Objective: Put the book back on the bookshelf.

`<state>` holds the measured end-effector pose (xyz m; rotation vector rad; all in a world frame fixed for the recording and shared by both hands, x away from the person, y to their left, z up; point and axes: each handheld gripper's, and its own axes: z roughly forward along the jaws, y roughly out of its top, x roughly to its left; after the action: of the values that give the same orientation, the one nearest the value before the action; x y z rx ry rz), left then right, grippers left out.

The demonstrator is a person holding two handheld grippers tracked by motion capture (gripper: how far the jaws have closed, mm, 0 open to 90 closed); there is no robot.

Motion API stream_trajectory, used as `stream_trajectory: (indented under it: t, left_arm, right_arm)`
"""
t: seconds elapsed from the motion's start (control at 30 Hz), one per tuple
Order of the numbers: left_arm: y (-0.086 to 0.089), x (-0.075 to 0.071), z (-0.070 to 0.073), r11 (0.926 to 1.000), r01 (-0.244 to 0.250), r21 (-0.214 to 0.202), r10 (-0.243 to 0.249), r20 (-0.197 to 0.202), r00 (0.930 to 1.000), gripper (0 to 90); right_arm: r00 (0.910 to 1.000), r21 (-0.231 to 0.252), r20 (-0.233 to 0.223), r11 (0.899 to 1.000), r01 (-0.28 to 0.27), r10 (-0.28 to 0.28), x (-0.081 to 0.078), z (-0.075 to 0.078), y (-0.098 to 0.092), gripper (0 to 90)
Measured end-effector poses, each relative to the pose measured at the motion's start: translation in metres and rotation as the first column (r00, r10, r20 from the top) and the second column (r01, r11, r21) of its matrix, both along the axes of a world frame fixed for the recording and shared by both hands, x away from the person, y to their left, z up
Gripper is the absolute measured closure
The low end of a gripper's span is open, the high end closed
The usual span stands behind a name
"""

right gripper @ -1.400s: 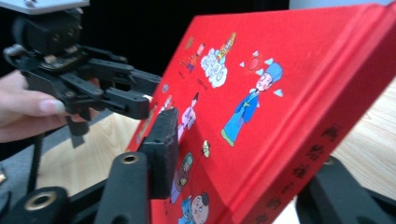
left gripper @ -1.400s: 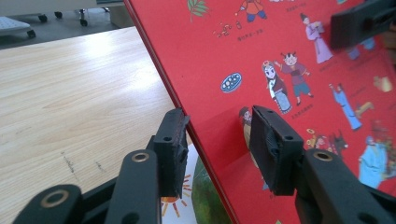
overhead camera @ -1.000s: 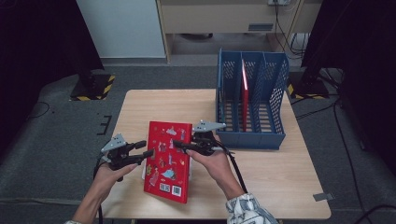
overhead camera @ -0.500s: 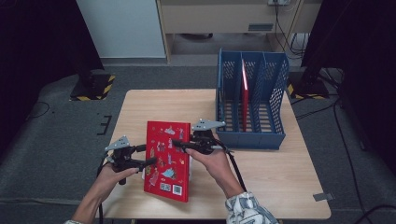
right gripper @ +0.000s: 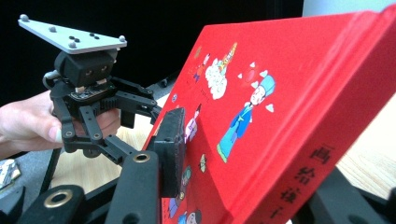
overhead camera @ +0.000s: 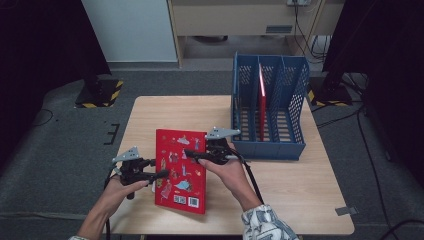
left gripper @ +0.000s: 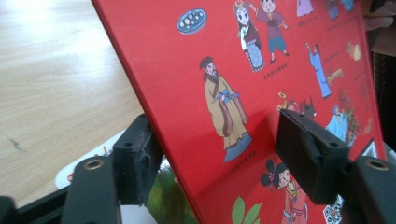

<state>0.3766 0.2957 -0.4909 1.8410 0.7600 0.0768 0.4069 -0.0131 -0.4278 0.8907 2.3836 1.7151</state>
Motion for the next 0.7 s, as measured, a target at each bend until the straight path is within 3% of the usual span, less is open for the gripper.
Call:
stream_trajectory:
  t: [0.47, 0.7]
  left_arm:
    - [0.005, -0.004, 0.007, 1.0, -0.007, 0.001, 0.007, 0.037, 0.9993, 47.2]
    - [0.008, -0.006, 0.013, 0.9998, -0.005, -0.02, 0.006, 0.037, 0.9993, 54.5]
  right_arm:
    - [0.9988, -0.067, 0.016, 0.997, 0.048, -0.047, 0.0, -0.001, 0.0, 43.2]
    - [0.9988, -0.046, -0.005, 0.998, 0.048, -0.048, -0.003, 0.003, -0.004, 46.5]
